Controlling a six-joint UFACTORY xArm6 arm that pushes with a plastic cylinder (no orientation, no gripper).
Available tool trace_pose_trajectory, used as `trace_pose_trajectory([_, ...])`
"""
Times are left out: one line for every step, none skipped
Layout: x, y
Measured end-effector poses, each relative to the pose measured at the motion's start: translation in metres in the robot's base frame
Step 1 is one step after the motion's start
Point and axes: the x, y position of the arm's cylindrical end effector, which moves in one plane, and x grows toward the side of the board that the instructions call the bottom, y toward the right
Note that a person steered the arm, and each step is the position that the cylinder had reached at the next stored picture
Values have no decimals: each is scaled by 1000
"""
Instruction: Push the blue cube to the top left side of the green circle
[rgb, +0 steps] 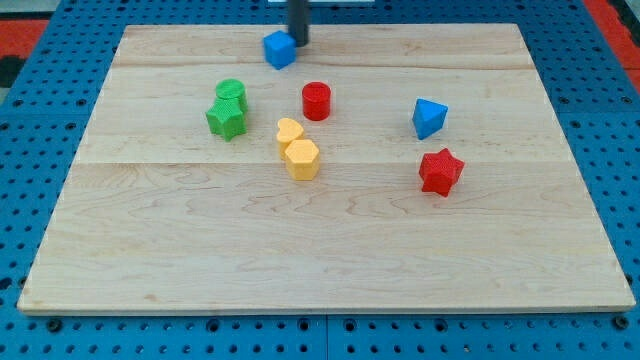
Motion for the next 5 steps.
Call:
trace_pose_trajectory([23,39])
trace_pose_trajectory([32,-19])
trace_pose_trajectory([28,-89])
trace_pose_trajectory([26,-35])
trace_pose_trajectory([5,-64])
